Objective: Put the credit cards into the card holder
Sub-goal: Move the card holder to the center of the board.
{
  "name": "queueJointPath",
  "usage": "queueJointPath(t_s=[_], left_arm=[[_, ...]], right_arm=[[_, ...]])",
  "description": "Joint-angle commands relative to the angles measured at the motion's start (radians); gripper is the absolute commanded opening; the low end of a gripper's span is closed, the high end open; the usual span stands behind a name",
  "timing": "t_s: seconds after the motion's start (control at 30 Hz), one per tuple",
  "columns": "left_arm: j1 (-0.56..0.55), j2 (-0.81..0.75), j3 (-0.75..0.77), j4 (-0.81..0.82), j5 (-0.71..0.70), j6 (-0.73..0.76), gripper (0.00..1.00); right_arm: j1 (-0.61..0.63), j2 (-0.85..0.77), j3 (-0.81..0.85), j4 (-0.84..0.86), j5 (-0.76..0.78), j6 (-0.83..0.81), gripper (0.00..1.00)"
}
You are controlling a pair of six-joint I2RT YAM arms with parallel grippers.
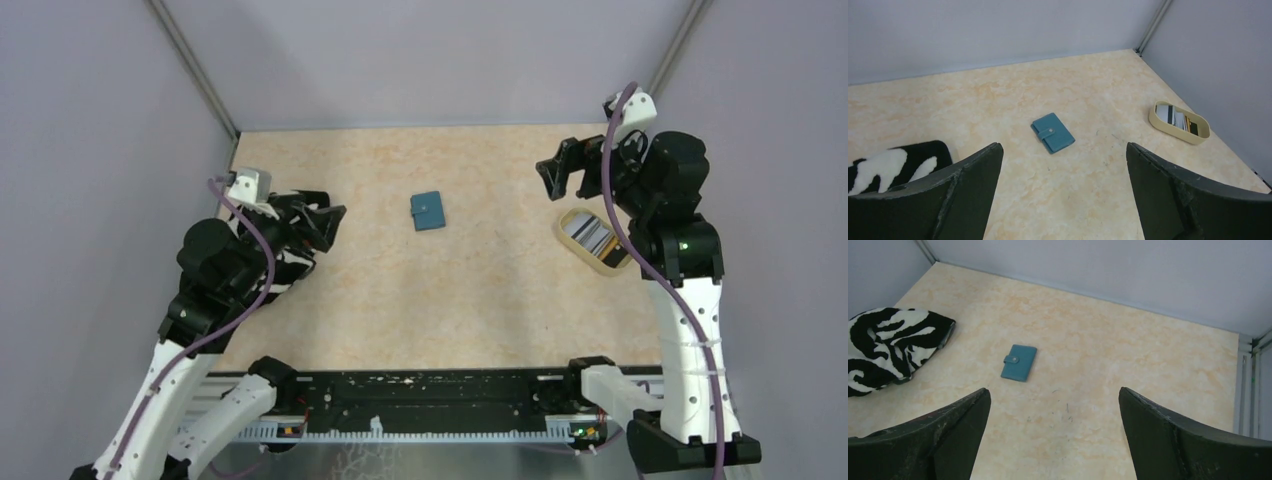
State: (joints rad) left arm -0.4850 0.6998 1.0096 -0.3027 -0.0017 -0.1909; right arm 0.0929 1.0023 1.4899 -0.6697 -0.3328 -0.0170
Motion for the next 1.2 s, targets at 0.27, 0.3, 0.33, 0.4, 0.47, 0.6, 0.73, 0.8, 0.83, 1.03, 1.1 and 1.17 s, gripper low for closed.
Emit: queueJointPath(t_s=[0.27, 0.3, 0.33, 0.4, 0.47, 0.6, 0.73, 0.8, 0.83, 1.03, 1.1, 1.17], left_arm=[[0.262, -0.168, -0.388, 0.260, 0.450, -0.342, 0.99], [0.276, -0.160, -0.420, 0.283, 0.477, -0.366, 0.98], [0.283, -0.148, -0.447, 0.305, 0.496, -0.381, 0.97], [0.278, -0.107, -0.504, 0.347, 0.513, -0.394, 0.97], [0.210, -0.041, -0.539, 0.381, 0.470, -0.383, 0.96], [0.021, 0.153, -0.540, 0.452, 0.286, -0.342, 0.97], [-0.083, 0.420, -0.554, 0.656, 0.207, -0.379, 0.92], [-0.089, 0.504, -0.538, 0.692, 0.179, -0.395, 0.91], [-0.083, 0.546, -0.528, 0.710, 0.175, -0.404, 0.90], [0.030, 0.773, -0.439, 0.771, 0.229, -0.500, 0.73], [0.046, 0.847, -0.351, 0.703, 0.215, -0.505, 0.66], [0.051, 0.919, -0.230, 0.576, 0.196, -0.507, 0.65]], right_arm=[[-0.106, -0.126, -0.295, 0.132, -0.169, 0.106, 0.99], [-0.111, -0.135, -0.327, 0.144, -0.207, 0.087, 0.99], [-0.117, -0.141, -0.360, 0.153, -0.259, 0.059, 0.99], [-0.127, -0.141, -0.422, 0.155, -0.372, -0.020, 0.98], [-0.130, -0.123, -0.476, 0.182, -0.450, -0.063, 0.99], [-0.134, -0.043, -0.541, 0.228, -0.544, -0.165, 0.99], [-0.134, 0.059, -0.616, 0.365, -0.602, -0.192, 0.98], [-0.128, 0.080, -0.607, 0.315, -0.602, -0.275, 0.98], [-0.124, 0.086, -0.606, 0.303, -0.584, -0.296, 0.98], [-0.066, 0.069, -0.650, 0.298, -0.467, -0.389, 0.98], [-0.026, 0.061, -0.658, 0.301, -0.409, -0.424, 0.98], [-0.003, 0.058, -0.661, 0.305, -0.374, -0.445, 0.98]])
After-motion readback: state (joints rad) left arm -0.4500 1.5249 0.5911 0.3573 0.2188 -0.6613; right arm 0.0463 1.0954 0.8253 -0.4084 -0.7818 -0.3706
